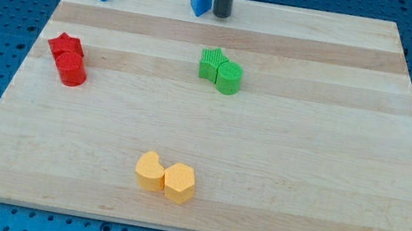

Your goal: Move blue triangle towards blue cube

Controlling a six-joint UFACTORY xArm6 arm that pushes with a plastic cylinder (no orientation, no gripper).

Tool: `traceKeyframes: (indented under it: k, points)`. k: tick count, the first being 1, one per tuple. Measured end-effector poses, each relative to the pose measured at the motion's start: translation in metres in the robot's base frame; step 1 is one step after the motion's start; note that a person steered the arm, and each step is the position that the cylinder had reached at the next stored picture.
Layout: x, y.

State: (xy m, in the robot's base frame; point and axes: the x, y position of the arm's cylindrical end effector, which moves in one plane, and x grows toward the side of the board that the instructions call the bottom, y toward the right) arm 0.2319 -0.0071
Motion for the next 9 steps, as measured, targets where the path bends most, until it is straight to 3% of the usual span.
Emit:
traceKeyframes:
  k: [1,4,6,7,9]
  points:
    - [-0.024,0.012]
    - [-0.031,-0.099]
    - [-0.024,-0.001]
    - [-0.005,-0.006]
    - [-0.005,-0.079]
